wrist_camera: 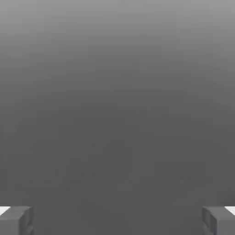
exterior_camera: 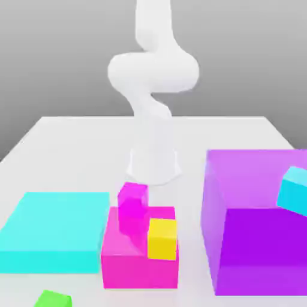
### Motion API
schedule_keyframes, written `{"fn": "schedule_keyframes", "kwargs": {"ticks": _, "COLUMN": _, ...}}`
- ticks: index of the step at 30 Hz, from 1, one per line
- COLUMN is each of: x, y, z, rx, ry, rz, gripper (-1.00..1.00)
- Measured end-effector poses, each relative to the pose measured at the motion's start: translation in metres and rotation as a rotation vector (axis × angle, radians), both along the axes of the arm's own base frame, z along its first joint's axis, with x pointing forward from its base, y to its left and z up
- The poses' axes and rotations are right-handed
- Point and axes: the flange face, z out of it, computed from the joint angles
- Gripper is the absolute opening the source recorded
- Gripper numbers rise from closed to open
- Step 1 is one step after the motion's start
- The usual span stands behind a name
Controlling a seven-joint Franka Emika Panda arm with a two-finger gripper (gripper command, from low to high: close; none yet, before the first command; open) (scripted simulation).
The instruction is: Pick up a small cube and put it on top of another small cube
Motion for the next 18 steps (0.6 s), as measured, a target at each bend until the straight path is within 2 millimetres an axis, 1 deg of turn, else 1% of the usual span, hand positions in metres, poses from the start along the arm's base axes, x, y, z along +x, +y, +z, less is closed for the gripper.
{"fn": "schedule_keyframes", "kwargs": {"ticks": 4, "x": 0.049, "y": -0.02, "z": -0.049, "rx": 0.023, "ry": 0.1, "rz": -0.017, "gripper": 0.0}}
{"fn": "schedule_keyframes", "kwargs": {"ticks": 9, "x": 0.099, "y": -0.046, "z": -0.118, "rx": 0.048, "ry": 0.22, "rz": -0.044, "gripper": 0.0}}
{"fn": "schedule_keyframes", "kwargs": {"ticks": 14, "x": 0.135, "y": -0.074, "z": -0.195, "rx": 0.067, "ry": 0.338, "rz": -0.077, "gripper": 0.0}}
{"fn": "schedule_keyframes", "kwargs": {"ticks": 18, "x": 0.154, "y": -0.098, "z": -0.261, "rx": 0.078, "ry": 0.432, "rz": -0.111, "gripper": 0.0}}
